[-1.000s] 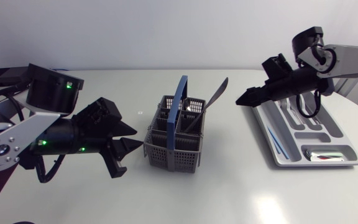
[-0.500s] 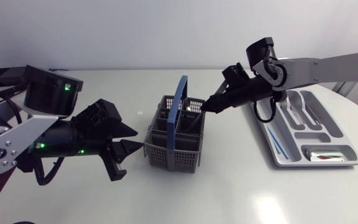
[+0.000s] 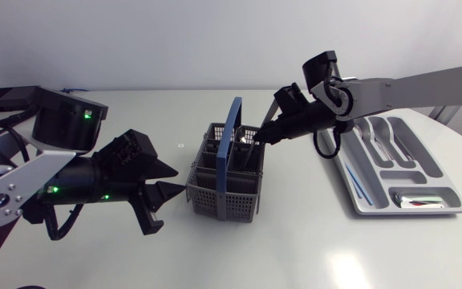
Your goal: Unload the cutlery basket into the drawer organizer.
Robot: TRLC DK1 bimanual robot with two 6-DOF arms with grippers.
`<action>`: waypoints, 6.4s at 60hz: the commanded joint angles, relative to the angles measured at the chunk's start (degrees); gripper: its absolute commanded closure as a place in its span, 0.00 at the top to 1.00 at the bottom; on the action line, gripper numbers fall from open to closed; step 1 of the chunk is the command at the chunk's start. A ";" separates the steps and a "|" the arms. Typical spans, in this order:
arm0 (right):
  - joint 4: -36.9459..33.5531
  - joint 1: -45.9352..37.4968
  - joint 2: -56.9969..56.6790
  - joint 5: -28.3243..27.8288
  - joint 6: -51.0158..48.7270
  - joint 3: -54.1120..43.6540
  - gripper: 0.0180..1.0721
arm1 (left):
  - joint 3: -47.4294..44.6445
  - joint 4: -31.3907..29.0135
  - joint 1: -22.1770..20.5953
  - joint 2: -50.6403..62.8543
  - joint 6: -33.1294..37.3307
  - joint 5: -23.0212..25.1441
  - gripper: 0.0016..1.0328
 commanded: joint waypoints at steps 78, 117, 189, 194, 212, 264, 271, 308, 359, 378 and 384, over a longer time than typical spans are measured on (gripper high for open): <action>-0.65 -3.46 -29.64 3.46 2.89 -7.85 0.11 | -2.12 1.07 -2.67 -0.44 0.86 -1.89 0.45; -15.86 -39.06 -12.07 15.59 -13.64 6.13 0.11 | -1.07 0.72 -6.36 -0.09 0.42 -5.06 0.45; -14.19 -45.47 22.56 27.19 -13.73 27.57 0.13 | -1.24 0.19 -8.73 0.44 -0.11 -8.04 0.45; -14.45 -45.03 25.37 28.42 -13.11 30.56 0.16 | -1.24 0.19 -8.73 0.44 -0.19 -8.04 0.45; -13.22 -44.50 23.35 28.25 -12.41 27.66 0.62 | -2.21 0.28 -8.82 0.00 -0.28 -8.04 0.45; -6.10 -12.16 10.43 9.97 -4.67 16.32 0.61 | 2.10 -0.86 -8.12 10.72 3.32 -1.19 0.33; -6.63 -10.75 14.39 8.56 -3.36 20.63 0.41 | 2.63 0.46 -7.94 12.57 3.50 -1.19 0.32; -17.70 -6.45 18.43 -5.24 -6.34 25.29 0.15 | 4.30 8.01 -1.70 20.21 3.67 0.57 0.32; -10.76 -7.06 16.06 1.79 -0.28 22.56 0.15 | -1.07 3.44 1.11 8.43 3.32 5.67 0.32; -15.94 -6.18 21.33 -1.64 -1.77 28.71 0.15 | -2.30 2.83 1.02 8.26 3.67 5.58 0.32; -15.77 -5.39 17.64 -3.04 -2.92 23.44 0.15 | -3.00 2.74 2.16 8.08 4.55 5.58 0.32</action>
